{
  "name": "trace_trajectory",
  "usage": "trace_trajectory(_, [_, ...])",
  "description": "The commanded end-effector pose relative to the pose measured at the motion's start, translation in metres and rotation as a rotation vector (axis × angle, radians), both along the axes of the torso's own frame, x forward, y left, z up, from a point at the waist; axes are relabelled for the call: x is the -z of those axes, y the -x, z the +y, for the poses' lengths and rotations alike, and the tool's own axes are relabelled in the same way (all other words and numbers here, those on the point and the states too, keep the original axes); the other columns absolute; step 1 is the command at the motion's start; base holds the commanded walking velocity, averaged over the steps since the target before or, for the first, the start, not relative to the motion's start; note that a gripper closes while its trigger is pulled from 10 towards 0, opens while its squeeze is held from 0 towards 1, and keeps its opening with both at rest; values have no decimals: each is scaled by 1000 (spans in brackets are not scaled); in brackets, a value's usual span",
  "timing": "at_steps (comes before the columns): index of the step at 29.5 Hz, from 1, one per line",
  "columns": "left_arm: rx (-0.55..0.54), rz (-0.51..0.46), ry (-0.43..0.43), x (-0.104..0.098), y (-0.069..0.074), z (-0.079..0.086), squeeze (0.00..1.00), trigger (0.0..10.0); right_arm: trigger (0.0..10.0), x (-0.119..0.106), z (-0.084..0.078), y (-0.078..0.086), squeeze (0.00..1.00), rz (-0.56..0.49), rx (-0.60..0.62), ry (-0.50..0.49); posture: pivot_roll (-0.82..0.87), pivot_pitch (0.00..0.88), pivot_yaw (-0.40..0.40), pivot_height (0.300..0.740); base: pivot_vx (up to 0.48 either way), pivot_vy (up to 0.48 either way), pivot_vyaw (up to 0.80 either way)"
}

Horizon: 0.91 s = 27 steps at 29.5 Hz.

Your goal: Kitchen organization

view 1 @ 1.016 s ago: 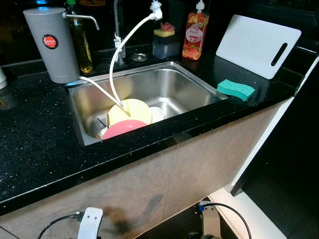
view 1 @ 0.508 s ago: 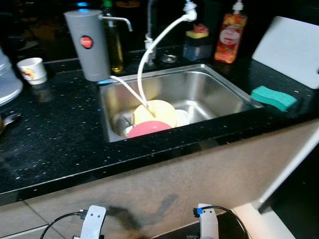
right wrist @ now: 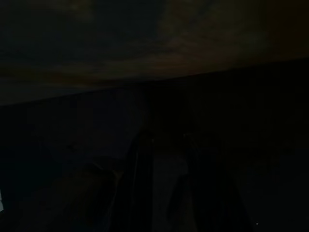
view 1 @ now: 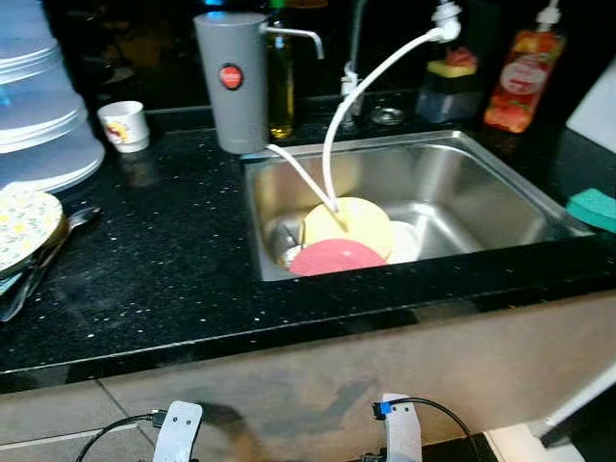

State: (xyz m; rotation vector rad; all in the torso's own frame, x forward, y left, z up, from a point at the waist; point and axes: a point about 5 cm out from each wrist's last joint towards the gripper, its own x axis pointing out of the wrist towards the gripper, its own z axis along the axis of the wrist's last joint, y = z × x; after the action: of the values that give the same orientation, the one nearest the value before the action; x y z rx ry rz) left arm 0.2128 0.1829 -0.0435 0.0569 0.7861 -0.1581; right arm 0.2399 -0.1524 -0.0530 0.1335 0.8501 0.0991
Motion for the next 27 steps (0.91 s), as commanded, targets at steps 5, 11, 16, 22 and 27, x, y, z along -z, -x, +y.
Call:
trace_trajectory(5, [6, 26, -25, 3, 4, 7, 0, 10000, 10000, 5, 1, 7, 0, 28, -8, 0, 73, 90, 14, 740, 0, 0, 800])
trace_trajectory(11, [13, 28, -27, 3, 4, 7, 0, 10000, 10000, 6, 2, 8, 0, 30, -5, -5, 74, 92, 16, 740, 0, 0, 800])
trace_trajectory(16, [19, 31, -30, 3, 5, 7, 0, 10000, 10000, 6, 2, 9, 0, 33, -2, -7, 74, 92, 17, 740, 0, 0, 800])
trace_trajectory(22, [26, 34, -30, 3, 5, 6, 0, 10000, 10000, 7, 2, 9, 0, 33, 0, -8, 74, 93, 20, 740, 0, 0, 800])
trace_trajectory(27, [34, 36, -30, 3, 5, 5, 0, 10000, 10000, 7, 2, 9, 0, 33, 5, -9, 76, 93, 23, 740, 0, 0, 800])
